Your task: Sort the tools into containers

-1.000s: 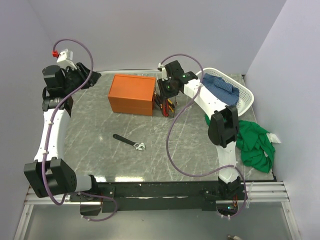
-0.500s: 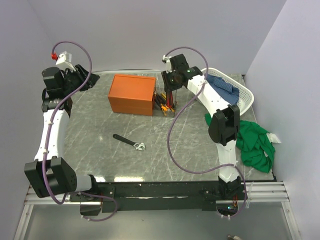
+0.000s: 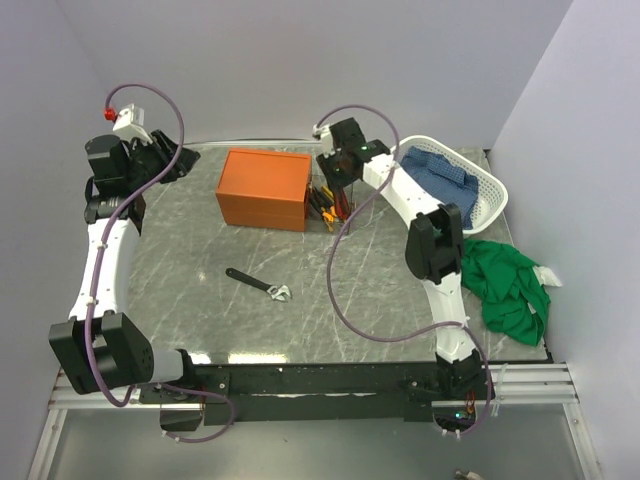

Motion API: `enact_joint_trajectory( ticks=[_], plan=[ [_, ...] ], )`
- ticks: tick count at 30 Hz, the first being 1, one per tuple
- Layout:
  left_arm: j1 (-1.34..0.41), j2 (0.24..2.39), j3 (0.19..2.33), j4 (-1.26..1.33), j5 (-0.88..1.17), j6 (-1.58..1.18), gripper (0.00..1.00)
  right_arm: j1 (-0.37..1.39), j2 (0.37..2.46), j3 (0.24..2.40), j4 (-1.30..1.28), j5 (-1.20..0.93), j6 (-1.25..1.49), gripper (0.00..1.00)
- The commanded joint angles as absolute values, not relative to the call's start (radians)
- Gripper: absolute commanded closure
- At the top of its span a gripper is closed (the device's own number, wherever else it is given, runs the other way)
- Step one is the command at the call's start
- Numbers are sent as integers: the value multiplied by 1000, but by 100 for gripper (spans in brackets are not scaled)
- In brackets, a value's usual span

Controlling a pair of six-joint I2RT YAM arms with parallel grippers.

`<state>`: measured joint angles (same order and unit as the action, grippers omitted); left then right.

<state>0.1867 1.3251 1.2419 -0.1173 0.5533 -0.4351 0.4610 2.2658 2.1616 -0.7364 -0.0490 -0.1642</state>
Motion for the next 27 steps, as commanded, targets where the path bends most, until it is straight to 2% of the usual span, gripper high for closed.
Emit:
enact_joint_trajectory(
  ticks=[1,4,7,13,15,18,19,21,22,23,24,25,27],
  plan=[
    [190,1324,1236,-81,568,-440,57,515,2266,2192,-790,-23,-259,51],
    [190,1324,1233,-72,571,-445,56,515,2204,2135,-776,-8,-244,39],
    [190,1333,1223,-42,581,-478,57,509,2149,2131,-788,-2,-248,34],
    [164,1394,1262,-8,607,-543,57,459,2017,2020,-720,31,-155,32],
    [144,1423,1304,-6,600,-519,58,411,2002,1976,-710,37,-121,35],
    [97,1489,1371,-32,592,-476,65,332,2022,1944,-703,34,-127,46],
    [69,1523,1390,-44,588,-451,68,312,2034,1948,-707,22,-133,55],
    [45,1552,1423,-90,574,-366,83,263,2074,1971,-712,-24,-156,65],
    [35,1580,1425,-100,568,-344,90,252,2091,1985,-721,-35,-156,74],
    [35,1589,1427,-110,560,-328,99,238,2129,2029,-732,-64,-155,79],
    [37,1598,1428,-133,551,-292,99,229,2147,2054,-741,-84,-152,84],
    [46,1612,1431,-146,551,-260,99,218,2163,2072,-750,-92,-152,94],
    [67,1603,1408,-94,545,-212,99,213,2190,2089,-746,-113,-158,100]
  ],
)
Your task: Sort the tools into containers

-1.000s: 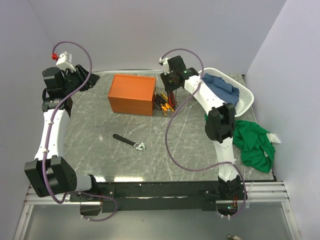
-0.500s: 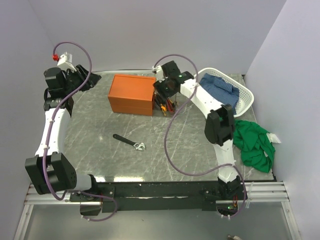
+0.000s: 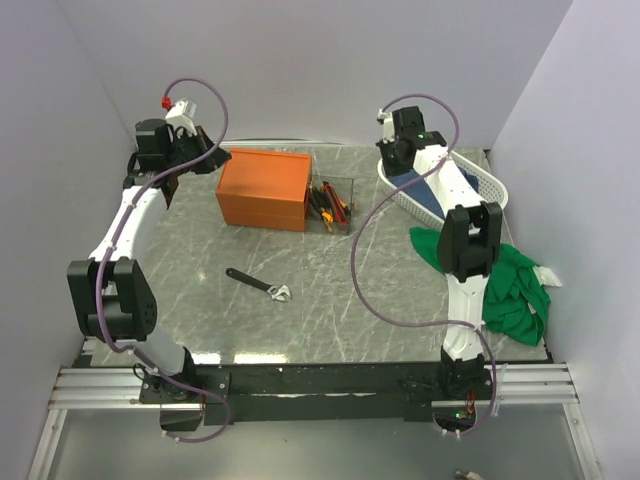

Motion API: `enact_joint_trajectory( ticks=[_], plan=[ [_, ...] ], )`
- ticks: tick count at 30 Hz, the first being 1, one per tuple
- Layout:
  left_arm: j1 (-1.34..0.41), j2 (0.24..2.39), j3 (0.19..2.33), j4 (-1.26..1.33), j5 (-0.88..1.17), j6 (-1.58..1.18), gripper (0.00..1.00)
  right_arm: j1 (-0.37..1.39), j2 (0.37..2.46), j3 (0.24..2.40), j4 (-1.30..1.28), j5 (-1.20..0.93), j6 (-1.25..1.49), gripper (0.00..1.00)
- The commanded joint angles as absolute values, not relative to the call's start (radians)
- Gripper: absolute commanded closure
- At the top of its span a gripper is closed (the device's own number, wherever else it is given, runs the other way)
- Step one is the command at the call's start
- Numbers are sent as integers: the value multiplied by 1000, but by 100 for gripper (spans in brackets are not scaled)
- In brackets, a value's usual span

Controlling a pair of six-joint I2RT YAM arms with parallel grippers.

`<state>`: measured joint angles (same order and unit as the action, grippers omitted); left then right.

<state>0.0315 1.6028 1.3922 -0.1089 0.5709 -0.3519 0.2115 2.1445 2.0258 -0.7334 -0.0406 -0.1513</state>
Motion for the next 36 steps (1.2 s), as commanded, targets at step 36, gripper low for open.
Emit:
enact_joint_trajectory(
  ticks=[36],
  plan=[
    [87,1864,1414,-271,762,51,98,387,2401,2152,-727,-561,-9,98]
  ],
)
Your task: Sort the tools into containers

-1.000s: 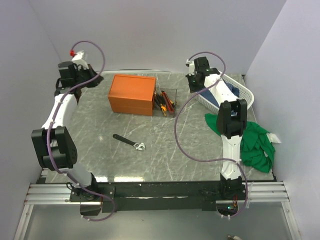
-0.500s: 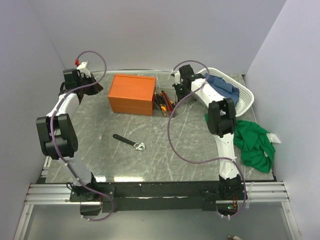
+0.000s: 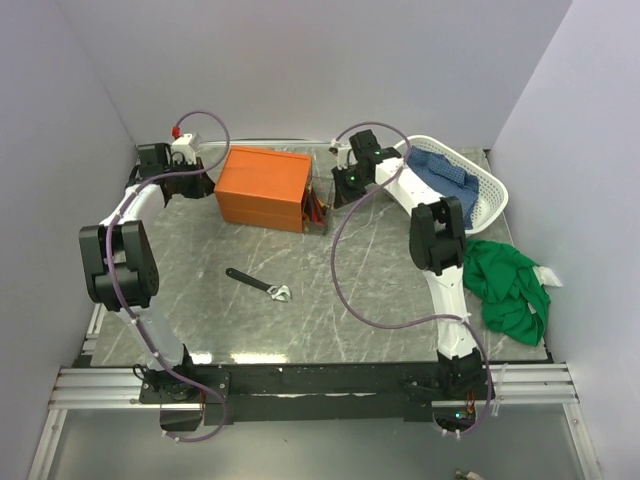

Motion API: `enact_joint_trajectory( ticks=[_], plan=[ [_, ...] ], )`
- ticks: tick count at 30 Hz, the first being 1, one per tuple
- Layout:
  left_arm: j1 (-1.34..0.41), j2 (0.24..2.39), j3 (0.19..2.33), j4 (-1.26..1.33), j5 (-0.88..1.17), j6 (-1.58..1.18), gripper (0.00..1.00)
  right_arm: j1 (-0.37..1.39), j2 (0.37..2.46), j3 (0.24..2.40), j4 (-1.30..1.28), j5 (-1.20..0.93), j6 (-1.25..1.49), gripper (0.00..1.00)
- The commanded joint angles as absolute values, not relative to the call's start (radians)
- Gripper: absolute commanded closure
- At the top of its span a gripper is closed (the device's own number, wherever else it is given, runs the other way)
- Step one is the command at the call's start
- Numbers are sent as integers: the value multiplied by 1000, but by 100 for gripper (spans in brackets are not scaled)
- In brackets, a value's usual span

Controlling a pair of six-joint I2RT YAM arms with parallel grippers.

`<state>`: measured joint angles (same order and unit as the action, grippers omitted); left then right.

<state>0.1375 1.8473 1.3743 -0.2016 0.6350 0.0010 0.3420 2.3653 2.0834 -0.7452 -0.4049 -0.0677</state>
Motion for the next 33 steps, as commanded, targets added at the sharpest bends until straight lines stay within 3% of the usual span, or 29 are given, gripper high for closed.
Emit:
enact_joint_trajectory(
  ticks=[1,21,25,27,29,33],
  plan=[
    [86,1865,1416,-278,762,52,98,387,2407,2169,-721,-578,14,98],
    [72,1842,1374,-244,732,6,98,425,2468,2224,-581,-776,221,89],
    [81,1809,1378,-258,626,-29,88,425,2418,2194,-649,-648,113,79],
    [110,1758,1365,-267,539,-29,75,422,2360,2146,-692,-565,51,66],
    [161,1700,1345,-268,493,-46,69,411,2312,2097,-698,-430,12,57],
    [248,1617,1275,-304,460,-61,63,385,2185,1932,-695,-270,29,52]
  ],
)
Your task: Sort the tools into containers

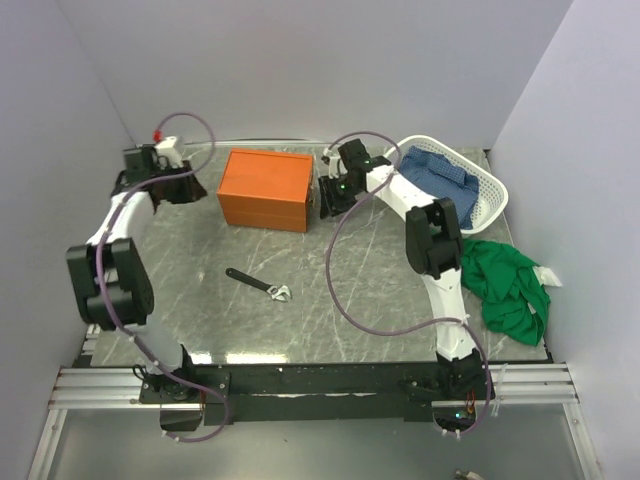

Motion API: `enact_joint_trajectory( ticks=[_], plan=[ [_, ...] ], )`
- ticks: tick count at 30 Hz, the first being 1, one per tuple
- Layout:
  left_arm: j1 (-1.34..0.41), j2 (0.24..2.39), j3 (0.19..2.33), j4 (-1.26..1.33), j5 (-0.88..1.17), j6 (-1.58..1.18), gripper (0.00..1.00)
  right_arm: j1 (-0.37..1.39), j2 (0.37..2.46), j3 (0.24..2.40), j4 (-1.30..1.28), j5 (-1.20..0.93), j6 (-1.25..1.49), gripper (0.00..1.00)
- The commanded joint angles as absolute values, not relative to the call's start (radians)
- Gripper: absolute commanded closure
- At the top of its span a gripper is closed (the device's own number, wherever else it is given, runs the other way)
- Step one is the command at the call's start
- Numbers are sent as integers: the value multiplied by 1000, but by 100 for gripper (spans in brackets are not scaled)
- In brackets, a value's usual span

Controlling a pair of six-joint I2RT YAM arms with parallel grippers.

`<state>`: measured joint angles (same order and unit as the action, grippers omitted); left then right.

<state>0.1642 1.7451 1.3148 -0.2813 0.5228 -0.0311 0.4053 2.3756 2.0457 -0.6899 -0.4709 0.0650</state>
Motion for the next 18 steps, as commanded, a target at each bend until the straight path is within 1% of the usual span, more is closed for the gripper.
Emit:
enact_joint_trajectory(
  ticks=[1,2,3,5,6,9,10,12,13,14,15,18],
  plan=[
    [261,1605,1261,-311,463,-48,63,384,2159,1893,-687,-255,29,51],
    [276,1585,1246,-319,466,-38,63,383,2128,1849,-675,-235,25,51],
    [279,1577,1221,-339,485,-28,63,388,2058,1745,-637,-238,17,50],
    [282,1566,1198,-351,506,-14,64,402,1987,1643,-606,-258,9,50],
    [282,1563,1177,-354,517,-21,64,417,1927,1559,-588,-287,9,49],
    [282,1555,1118,-330,567,-89,63,500,1806,1407,-534,-324,11,47],
    [282,1549,1100,-318,581,-151,63,562,1780,1378,-523,-310,11,46],
    [282,1523,1027,-282,607,-227,63,623,1708,1300,-474,-295,20,46],
    [282,1510,993,-226,642,-292,63,682,1688,1272,-445,-260,35,45],
    [282,1481,920,-188,653,-326,63,701,1659,1223,-411,-246,61,45],
    [282,1464,882,-155,655,-360,64,722,1652,1209,-355,-238,122,44],
    [281,1414,764,-65,641,-452,65,798,1683,1218,-321,-161,214,44]
  ],
)
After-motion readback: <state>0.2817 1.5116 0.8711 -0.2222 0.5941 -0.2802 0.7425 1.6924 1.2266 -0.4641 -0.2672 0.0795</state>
